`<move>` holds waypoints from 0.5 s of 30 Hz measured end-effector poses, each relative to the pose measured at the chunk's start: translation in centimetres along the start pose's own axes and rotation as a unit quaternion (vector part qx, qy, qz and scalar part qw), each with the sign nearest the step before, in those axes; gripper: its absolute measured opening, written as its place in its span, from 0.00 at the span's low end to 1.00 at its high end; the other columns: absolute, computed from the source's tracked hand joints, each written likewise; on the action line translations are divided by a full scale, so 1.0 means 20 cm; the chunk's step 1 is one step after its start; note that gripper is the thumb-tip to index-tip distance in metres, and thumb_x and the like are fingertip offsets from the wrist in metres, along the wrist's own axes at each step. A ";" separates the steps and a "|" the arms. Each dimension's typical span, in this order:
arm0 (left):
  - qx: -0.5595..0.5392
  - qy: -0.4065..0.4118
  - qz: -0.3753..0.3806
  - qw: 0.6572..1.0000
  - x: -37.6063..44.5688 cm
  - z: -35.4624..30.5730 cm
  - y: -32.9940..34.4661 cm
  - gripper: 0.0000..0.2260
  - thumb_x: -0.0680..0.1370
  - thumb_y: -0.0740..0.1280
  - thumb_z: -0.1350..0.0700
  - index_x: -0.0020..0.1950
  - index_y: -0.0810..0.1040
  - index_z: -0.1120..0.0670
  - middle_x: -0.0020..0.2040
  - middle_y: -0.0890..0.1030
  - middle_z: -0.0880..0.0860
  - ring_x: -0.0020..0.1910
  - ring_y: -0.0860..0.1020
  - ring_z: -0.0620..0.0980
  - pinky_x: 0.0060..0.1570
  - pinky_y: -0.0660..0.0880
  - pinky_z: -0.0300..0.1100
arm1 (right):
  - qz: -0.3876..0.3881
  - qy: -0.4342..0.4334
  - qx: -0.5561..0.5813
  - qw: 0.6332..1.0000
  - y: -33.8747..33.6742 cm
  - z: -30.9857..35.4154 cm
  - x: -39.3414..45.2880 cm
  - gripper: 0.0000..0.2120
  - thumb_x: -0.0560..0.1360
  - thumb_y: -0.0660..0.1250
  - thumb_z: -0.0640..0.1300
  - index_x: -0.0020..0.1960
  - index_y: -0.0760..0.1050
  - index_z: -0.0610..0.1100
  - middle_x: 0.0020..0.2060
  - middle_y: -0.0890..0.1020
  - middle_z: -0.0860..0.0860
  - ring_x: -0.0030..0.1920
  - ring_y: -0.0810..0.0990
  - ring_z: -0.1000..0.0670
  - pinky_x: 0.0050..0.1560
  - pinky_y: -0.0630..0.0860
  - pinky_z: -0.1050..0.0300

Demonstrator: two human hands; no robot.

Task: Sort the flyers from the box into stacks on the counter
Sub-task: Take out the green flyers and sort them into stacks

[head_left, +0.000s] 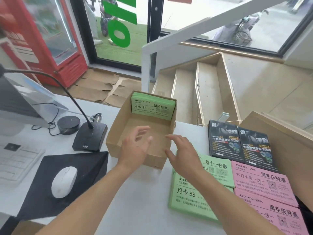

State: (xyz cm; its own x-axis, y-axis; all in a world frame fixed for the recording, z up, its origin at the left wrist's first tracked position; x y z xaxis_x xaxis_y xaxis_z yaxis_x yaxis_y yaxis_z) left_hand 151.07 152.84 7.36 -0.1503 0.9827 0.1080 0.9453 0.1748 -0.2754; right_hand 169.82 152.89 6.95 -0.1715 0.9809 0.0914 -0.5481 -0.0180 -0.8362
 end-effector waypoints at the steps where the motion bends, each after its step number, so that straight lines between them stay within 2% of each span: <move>1: 0.018 0.006 0.000 1.000 0.08 0.01 -0.03 0.13 0.78 0.73 0.58 0.58 0.80 0.42 0.56 0.82 0.40 0.58 0.78 0.36 0.62 0.73 0.37 | 0.010 -0.001 0.001 1.000 0.02 0.03 0.07 0.21 0.79 0.68 0.49 0.71 0.72 0.52 0.67 0.76 0.57 0.68 0.70 0.55 0.70 0.64 0.60; 4: 0.072 0.011 0.024 0.997 0.31 0.05 -0.10 0.12 0.77 0.73 0.59 0.59 0.80 0.48 0.58 0.80 0.43 0.56 0.77 0.37 0.57 0.70 0.26 | 0.036 -0.009 -0.013 0.999 0.08 0.07 0.32 0.21 0.79 0.68 0.49 0.72 0.72 0.52 0.69 0.74 0.56 0.69 0.70 0.53 0.70 0.64 0.60; 5: 0.088 0.014 0.032 0.996 0.38 0.07 -0.11 0.12 0.77 0.73 0.59 0.59 0.80 0.49 0.58 0.79 0.43 0.56 0.77 0.38 0.58 0.71 0.27 | 0.039 0.001 -0.010 0.999 0.08 0.08 0.41 0.22 0.79 0.68 0.49 0.72 0.71 0.52 0.69 0.74 0.56 0.70 0.70 0.53 0.70 0.65 0.59; 7: 0.109 0.019 0.037 0.993 0.51 0.13 -0.13 0.13 0.77 0.73 0.58 0.60 0.80 0.48 0.60 0.79 0.43 0.58 0.77 0.40 0.62 0.73 0.37 | 0.025 0.035 0.005 0.999 0.07 0.10 0.59 0.22 0.80 0.67 0.48 0.72 0.71 0.51 0.69 0.74 0.55 0.71 0.70 0.52 0.71 0.66 0.56; 9: 0.113 0.007 0.045 0.993 0.58 0.20 -0.12 0.14 0.77 0.73 0.57 0.61 0.79 0.47 0.61 0.78 0.43 0.60 0.77 0.41 0.64 0.73 0.41 | 0.016 0.063 0.002 0.998 0.06 0.11 0.76 0.21 0.80 0.66 0.46 0.73 0.71 0.50 0.70 0.74 0.53 0.71 0.70 0.50 0.72 0.66 0.52; 12: 0.087 -0.053 0.058 0.993 0.61 0.31 -0.10 0.17 0.76 0.74 0.55 0.64 0.78 0.47 0.63 0.77 0.43 0.62 0.77 0.43 0.65 0.73 0.45 | 0.055 0.058 -0.056 0.995 0.09 0.12 0.92 0.22 0.80 0.65 0.44 0.74 0.69 0.50 0.73 0.72 0.52 0.73 0.66 0.48 0.73 0.63 0.51; 15: 0.060 -0.092 0.083 0.990 0.60 0.37 -0.09 0.24 0.75 0.75 0.49 0.69 0.73 0.44 0.70 0.73 0.42 0.65 0.75 0.41 0.68 0.71 0.46 | 0.078 0.024 -0.152 0.985 0.14 0.10 0.99 0.24 0.80 0.65 0.43 0.75 0.68 0.50 0.76 0.68 0.52 0.75 0.63 0.46 0.74 0.60 0.50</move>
State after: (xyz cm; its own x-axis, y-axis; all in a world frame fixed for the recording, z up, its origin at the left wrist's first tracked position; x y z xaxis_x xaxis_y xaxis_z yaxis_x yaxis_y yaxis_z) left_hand 145.41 164.77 2.04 -0.0558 0.9911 -0.1208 0.9216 0.0046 -0.3881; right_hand 163.30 171.82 7.54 -0.1910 0.9791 -0.0703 -0.2464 -0.1171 -0.9621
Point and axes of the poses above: each hand's wrist, its own x-axis towards the middle knuckle, its own y-axis out of the palm, z = x × y, the point moved 2 cm from there along x, towards the middle knuckle
